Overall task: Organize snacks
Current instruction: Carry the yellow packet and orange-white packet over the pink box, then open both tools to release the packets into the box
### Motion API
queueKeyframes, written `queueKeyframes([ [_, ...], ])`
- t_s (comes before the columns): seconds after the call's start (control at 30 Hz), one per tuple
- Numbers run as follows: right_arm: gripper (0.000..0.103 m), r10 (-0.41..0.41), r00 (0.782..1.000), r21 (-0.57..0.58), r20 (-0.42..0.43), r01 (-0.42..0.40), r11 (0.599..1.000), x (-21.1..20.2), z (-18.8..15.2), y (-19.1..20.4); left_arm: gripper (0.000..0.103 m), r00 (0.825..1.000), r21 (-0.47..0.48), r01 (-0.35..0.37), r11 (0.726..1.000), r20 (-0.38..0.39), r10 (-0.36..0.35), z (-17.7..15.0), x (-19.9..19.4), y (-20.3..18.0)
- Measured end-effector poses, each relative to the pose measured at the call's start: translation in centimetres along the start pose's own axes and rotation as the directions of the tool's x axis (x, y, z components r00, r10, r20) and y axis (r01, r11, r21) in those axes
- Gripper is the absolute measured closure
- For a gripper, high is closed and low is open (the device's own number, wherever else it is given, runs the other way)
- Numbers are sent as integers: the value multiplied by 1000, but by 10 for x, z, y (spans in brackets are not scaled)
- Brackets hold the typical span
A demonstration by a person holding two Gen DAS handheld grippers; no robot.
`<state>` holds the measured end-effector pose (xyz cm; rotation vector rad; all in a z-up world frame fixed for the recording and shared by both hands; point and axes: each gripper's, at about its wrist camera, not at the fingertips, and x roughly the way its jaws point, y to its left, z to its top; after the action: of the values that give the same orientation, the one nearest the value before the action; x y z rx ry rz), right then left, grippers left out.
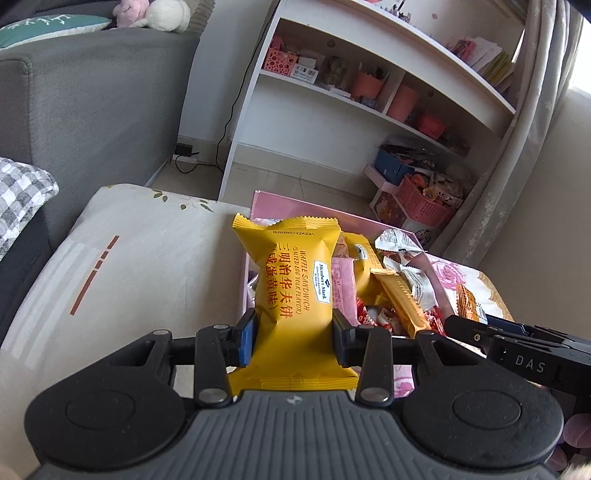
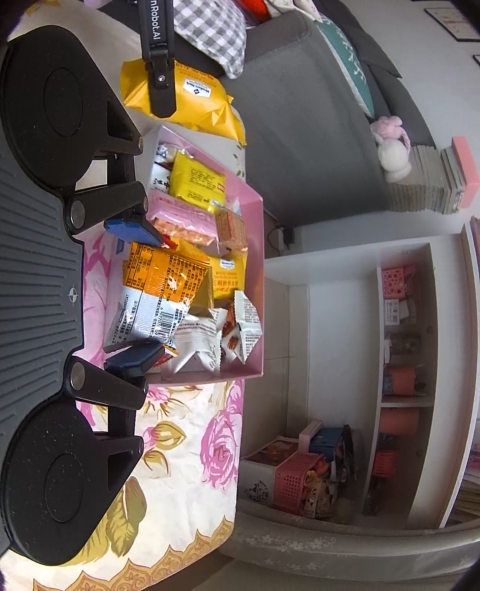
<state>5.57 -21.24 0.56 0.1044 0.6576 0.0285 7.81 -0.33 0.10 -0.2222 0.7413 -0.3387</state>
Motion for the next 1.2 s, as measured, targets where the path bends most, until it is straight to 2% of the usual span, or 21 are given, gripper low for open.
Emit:
queueKeyframes([
  [0.13, 46, -5, 1000, 59, -4, 5, 998, 14, 6, -15, 66, 1000, 21, 2, 1000, 18, -3, 3, 14, -8],
  [0.4, 46, 23, 1000, 216, -5, -22, 976, 39, 13, -39, 66, 999, 37, -41, 999, 16, 40, 4, 35, -16],
  [0.6, 46, 41, 999, 243, 13, -43, 969, 49, 17, -43, 66, 998, 24, -56, 998, 19, 55, 9, 44, -15],
  [1.03, 44, 69, 998, 240, 8, -69, 968, 56, 10, -41, 64, 996, 76, -88, 993, 21, 86, 9, 52, -12],
  [1.1, 40, 92, 995, 245, 26, -95, 965, 53, 10, -41, 60, 997, 74, -81, 994, 24, 79, 10, 52, -13],
  [1.13, 36, 105, 994, 251, 31, -109, 962, 51, 11, -42, 48, 997, 66, -72, 995, 24, 71, 10, 51, -13],
  [1.17, 25, 108, 994, 257, 32, -113, 960, 49, 12, -42, 33, 998, 57, -65, 996, 22, 64, 11, 50, -14],
  [1.2, 19, 110, 993, 263, 37, -116, 958, 46, 14, -43, 28, 998, 52, -60, 997, 23, 59, 11, 49, -15],
])
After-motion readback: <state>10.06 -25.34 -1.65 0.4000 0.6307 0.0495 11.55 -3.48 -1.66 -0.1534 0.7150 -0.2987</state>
